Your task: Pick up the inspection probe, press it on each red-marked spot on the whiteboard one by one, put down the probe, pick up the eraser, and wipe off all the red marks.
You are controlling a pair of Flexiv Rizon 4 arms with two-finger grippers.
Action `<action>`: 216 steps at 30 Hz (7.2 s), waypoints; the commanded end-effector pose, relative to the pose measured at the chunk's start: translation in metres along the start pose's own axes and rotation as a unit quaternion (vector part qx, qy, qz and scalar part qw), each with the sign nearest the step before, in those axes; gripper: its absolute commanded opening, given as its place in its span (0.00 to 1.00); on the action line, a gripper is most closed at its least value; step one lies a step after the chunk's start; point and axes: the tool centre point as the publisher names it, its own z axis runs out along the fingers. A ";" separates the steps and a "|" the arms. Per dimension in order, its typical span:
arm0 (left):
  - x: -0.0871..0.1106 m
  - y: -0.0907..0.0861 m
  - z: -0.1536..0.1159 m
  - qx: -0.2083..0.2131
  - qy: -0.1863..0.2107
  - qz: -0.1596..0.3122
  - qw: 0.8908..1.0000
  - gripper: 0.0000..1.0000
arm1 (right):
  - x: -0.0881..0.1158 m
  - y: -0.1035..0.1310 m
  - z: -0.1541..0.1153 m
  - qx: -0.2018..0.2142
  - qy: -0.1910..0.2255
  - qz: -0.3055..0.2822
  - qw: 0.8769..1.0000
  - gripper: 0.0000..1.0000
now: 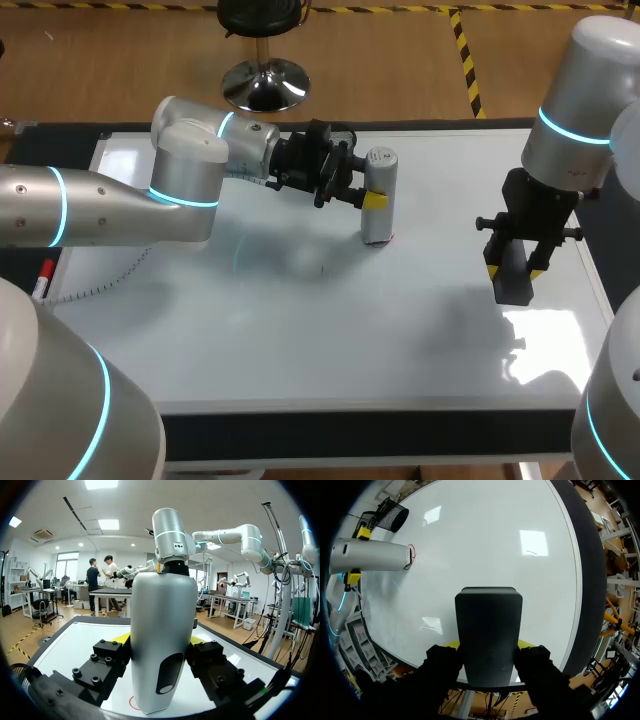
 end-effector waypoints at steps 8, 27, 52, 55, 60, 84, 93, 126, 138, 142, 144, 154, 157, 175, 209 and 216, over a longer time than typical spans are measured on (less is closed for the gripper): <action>0.003 0.005 0.001 0.001 -0.001 0.000 1.000 0.00 | -0.001 -0.001 -0.001 0.000 0.001 -0.001 1.000 0.00; 0.009 -0.015 0.001 -0.006 0.013 0.021 1.000 0.00 | -0.001 -0.001 -0.001 0.000 0.001 -0.001 1.000 0.00; 0.012 -0.047 -0.020 -0.010 0.021 0.038 0.999 0.00 | -0.001 -0.001 -0.001 0.000 0.001 -0.001 1.000 0.00; 0.013 -0.047 -0.024 -0.012 0.024 0.038 0.999 0.00 | -0.001 -0.001 -0.001 0.000 0.001 -0.001 1.000 0.00; 0.016 -0.053 -0.034 0.004 0.031 0.040 0.999 0.00 | -0.001 -0.001 -0.001 0.000 0.001 -0.001 1.000 0.00; 0.033 -0.064 -0.090 0.005 0.030 0.055 0.998 0.00 | -0.001 -0.001 -0.001 0.000 0.001 -0.001 1.000 0.00; 0.041 -0.058 -0.113 0.007 0.019 0.056 0.998 0.00 | -0.001 -0.001 -0.001 0.000 0.001 -0.001 1.000 0.00; 0.073 -0.041 -0.205 0.009 -0.043 0.058 0.997 0.00 | -0.001 -0.001 -0.001 0.000 0.001 -0.001 1.000 0.00; 0.075 -0.041 -0.228 0.005 -0.047 0.058 0.997 0.00 | -0.001 -0.001 -0.001 0.000 0.001 -0.001 1.000 0.00; 0.078 -0.042 -0.232 0.008 -0.044 0.061 0.997 0.00 | -0.001 -0.001 -0.001 0.000 0.001 -0.001 1.000 0.00; 0.080 -0.042 -0.235 0.011 -0.045 0.062 0.997 0.00 | -0.001 -0.001 -0.001 0.000 0.001 -0.001 1.000 0.00; 0.080 -0.042 -0.235 0.011 -0.045 0.062 0.997 0.00 | -0.001 -0.001 -0.001 0.000 0.001 -0.001 1.000 0.00; 0.080 -0.042 -0.235 0.011 -0.045 0.062 0.997 0.00 | -0.001 -0.001 -0.001 0.000 0.001 -0.001 1.000 0.00; 0.080 -0.042 -0.235 0.011 -0.045 0.062 0.997 0.00 | 0.014 0.008 -0.004 -0.005 -0.003 -0.009 1.000 0.00; 0.080 -0.042 -0.235 0.011 -0.045 0.062 0.997 0.00 | 0.115 0.041 -0.001 -0.019 -0.002 -0.037 0.999 0.00; 0.080 -0.042 -0.235 0.011 -0.045 0.062 0.997 0.00 | 0.141 0.045 0.006 -0.018 -0.002 -0.061 0.998 0.00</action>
